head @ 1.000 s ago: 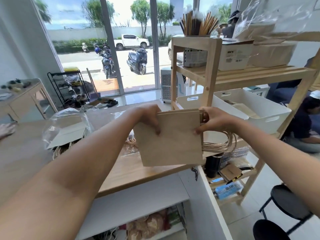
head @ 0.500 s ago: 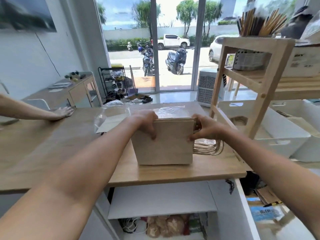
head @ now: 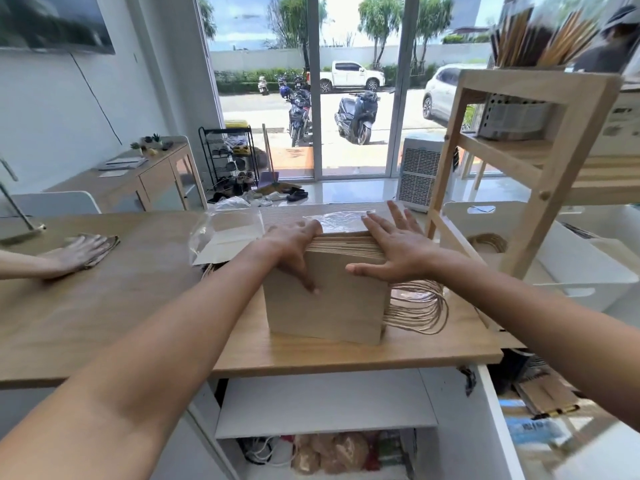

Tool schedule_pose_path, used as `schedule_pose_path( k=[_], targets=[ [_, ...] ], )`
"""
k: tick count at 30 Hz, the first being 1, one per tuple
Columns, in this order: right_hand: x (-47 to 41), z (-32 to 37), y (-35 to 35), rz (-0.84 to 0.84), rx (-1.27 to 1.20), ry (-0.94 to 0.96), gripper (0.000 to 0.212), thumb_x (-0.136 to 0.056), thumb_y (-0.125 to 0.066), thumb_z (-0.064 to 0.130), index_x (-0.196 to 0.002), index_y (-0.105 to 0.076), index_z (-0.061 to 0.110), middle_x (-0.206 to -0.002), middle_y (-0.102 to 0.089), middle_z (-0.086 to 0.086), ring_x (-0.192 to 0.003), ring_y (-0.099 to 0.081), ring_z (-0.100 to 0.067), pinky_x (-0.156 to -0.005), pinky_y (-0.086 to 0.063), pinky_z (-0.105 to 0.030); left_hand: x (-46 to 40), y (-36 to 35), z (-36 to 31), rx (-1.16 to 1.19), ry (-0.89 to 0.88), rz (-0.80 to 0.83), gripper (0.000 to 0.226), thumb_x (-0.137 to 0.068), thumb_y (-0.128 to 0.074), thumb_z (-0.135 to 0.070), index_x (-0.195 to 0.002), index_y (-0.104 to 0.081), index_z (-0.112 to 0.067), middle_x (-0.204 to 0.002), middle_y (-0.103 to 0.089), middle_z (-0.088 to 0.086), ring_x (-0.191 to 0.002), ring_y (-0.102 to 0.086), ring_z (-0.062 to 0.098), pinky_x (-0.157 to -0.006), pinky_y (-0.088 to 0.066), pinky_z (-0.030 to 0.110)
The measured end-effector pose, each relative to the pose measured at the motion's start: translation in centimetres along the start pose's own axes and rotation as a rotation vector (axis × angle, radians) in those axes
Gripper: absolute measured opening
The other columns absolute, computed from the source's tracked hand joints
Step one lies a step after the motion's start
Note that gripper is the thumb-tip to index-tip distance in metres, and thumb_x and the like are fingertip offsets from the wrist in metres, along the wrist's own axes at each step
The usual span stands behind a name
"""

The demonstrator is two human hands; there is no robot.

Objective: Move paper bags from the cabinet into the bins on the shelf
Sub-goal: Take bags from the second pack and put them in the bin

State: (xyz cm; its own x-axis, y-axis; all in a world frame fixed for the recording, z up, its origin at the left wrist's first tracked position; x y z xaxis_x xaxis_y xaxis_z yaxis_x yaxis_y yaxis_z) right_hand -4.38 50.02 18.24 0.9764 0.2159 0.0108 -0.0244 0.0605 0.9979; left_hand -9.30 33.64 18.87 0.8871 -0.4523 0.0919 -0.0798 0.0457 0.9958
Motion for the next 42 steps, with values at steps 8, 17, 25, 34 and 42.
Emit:
schedule_pose_path(
  k=[8, 17, 25, 34, 42],
  targets=[
    [0.4, 0.2, -0.5, 0.025, -0.154, -0.049, 0.106, -0.077, -0.038, 0.081, -0.155, -0.001, 0.020, -0.163, -0.002, -0.004, -0.150, -0.003, -0.024, -0.120, -0.007, -0.039, 0.0, -0.4, 0.1, -0.005, -0.027, -0.104, 0.105, -0.042, -0.081, -0.070, -0.129, -0.039, -0.030, -0.132, -0.051, -0.001, -0.121, -0.050, 0.022, -0.101, -0.040, 0.038],
    [-1.1, -1.5, 0.4, 0.222, -0.647, 0.049, 0.044, -0.077, -0.070, 0.051, -0.098, -0.075, 0.013, -0.091, -0.070, 0.003, -0.090, -0.063, -0.014, -0.085, -0.049, -0.028, 0.4, -0.4, 0.0, -0.102, -0.010, -0.145, 0.081, -0.045, -0.076, -0.075, -0.105, -0.055, -0.025, -0.112, -0.066, 0.001, -0.104, -0.060, 0.024, -0.078, -0.046, 0.031],
    [-2.2, -1.8, -0.5, 0.291, -0.784, 0.062, 0.028, -0.086, -0.066, 0.036, -0.086, -0.076, 0.009, -0.081, -0.069, 0.001, -0.078, -0.061, -0.007, -0.075, -0.048, -0.019, 0.9, -0.5, -0.1, -0.150, 0.023, -0.165, 0.080, -0.048, -0.074, -0.076, -0.105, -0.054, -0.024, -0.113, -0.066, 0.003, -0.103, -0.063, 0.025, -0.071, -0.041, 0.030],
    [-2.4, -2.2, -1.2, 0.231, -0.879, 0.007, 0.032, -0.092, -0.058, 0.037, -0.072, -0.071, 0.017, -0.065, -0.067, 0.009, -0.062, -0.059, 0.001, -0.067, -0.046, -0.011, 1.7, -0.6, -0.2, -0.154, 0.031, -0.182, 0.080, -0.049, -0.073, -0.076, -0.105, -0.053, -0.023, -0.111, -0.067, 0.004, -0.102, -0.063, 0.026, -0.071, -0.040, 0.030],
    [-2.2, -1.9, -1.7, 0.334, -0.881, -0.073, 0.037, -0.095, -0.050, 0.040, -0.086, -0.069, 0.010, -0.085, -0.068, -0.001, -0.082, -0.061, -0.012, -0.087, -0.049, -0.023, 2.2, -0.6, -0.4, -0.154, 0.022, -0.180, 0.078, -0.050, -0.073, -0.076, -0.104, -0.054, -0.023, -0.111, -0.067, 0.004, -0.102, -0.063, 0.026, -0.074, -0.044, 0.031]
  ],
)
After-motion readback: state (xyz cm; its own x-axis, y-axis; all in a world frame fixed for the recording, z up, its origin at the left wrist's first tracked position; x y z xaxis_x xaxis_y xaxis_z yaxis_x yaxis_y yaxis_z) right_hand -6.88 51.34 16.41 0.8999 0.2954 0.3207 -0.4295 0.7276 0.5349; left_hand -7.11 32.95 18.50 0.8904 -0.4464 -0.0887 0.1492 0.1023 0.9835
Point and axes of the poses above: each hand's wrist, its own x-axis away from the middle knuckle, its own y-axis out of the back of the hand, z = x × y, the point moved 7 cm from there along -x, towards the middle knuckle
